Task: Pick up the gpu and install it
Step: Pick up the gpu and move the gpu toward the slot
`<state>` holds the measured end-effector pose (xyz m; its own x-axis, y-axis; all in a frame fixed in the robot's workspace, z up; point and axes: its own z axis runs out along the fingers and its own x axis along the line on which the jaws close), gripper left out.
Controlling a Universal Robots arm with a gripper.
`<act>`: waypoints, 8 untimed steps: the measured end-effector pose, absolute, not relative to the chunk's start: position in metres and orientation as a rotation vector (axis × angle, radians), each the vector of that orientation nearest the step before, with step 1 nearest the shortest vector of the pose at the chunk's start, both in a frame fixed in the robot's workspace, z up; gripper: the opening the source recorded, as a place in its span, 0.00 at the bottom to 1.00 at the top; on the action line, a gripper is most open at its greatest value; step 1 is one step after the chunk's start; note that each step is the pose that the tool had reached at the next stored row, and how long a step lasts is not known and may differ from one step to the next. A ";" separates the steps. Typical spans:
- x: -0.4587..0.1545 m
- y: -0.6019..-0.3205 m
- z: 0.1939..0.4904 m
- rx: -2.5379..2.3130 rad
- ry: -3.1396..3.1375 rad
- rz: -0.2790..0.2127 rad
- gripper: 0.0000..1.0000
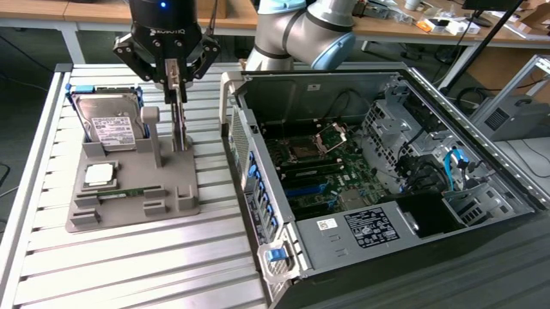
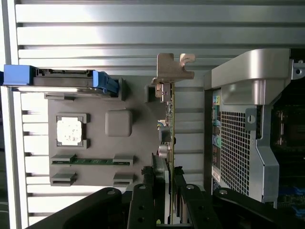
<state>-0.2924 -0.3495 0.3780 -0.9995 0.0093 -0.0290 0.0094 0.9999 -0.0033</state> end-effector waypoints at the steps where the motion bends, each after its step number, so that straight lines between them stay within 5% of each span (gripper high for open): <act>1: -0.292 -0.350 0.378 0.015 3.112 -0.005 0.27; 8: -0.292 -0.350 0.381 0.015 3.113 -0.005 0.27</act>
<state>-0.2923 -0.3495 0.3807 -0.9995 0.0093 -0.0290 0.0094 1.0000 -0.0031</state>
